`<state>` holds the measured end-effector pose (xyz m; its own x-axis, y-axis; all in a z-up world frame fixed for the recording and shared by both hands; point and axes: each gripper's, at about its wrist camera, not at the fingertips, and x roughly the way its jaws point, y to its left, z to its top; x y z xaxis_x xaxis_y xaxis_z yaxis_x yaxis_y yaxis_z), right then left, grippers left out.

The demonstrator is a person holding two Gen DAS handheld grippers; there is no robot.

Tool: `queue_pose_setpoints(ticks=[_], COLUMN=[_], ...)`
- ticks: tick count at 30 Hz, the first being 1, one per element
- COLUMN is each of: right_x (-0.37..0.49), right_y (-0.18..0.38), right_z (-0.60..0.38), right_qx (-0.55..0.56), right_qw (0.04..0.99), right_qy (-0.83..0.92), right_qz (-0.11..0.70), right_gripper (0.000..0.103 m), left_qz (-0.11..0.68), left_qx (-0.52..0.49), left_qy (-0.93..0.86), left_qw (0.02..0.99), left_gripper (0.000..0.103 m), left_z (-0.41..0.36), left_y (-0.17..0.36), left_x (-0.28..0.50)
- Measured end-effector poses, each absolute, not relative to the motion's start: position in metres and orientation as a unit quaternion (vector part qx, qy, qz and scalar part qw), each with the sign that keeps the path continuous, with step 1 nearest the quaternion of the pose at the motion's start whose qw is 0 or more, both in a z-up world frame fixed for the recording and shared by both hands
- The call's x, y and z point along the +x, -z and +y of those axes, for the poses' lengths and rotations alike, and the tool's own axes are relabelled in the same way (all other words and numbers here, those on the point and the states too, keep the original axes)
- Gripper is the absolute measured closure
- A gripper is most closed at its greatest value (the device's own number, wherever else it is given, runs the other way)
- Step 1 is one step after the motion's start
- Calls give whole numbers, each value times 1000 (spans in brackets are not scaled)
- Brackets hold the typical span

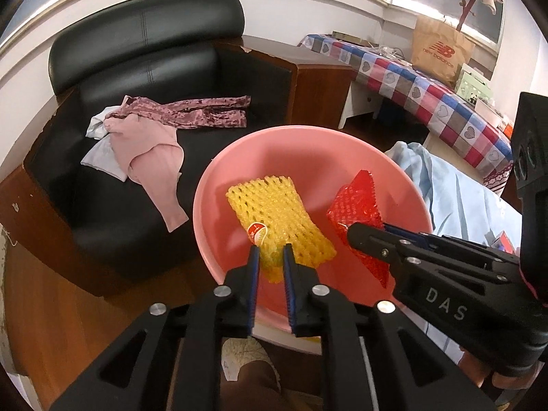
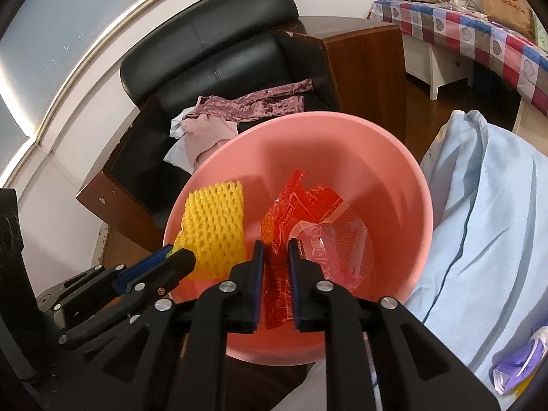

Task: Collect trash
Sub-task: 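Open the left tool over the bucket while the right tool releases the red bag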

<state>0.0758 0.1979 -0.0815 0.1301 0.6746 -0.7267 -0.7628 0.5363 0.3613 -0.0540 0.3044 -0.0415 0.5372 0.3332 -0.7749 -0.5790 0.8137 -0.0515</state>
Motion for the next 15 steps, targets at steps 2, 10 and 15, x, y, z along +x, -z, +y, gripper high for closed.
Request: queue_pose_setpoints(ticks=[2,10,15], right_x=[76,72,66], right_y=[82,74,64], right_z=[197,192,182], right_qx=[-49,-49,-52], right_qw=[750,753,760], right_qy=[-477,-481,-482], right_qz=[455,447,433], right_gripper=[79,74,74], left_qz=[401,394,383], left_qx=[-157,-164,-163], left_qy=[-264,-263,-259], left_qw=[863,865,871], left_gripper=[86,77,77], left_z=[305,302,295], left_y=[41,35,24], left_x=[-56,-63,-72])
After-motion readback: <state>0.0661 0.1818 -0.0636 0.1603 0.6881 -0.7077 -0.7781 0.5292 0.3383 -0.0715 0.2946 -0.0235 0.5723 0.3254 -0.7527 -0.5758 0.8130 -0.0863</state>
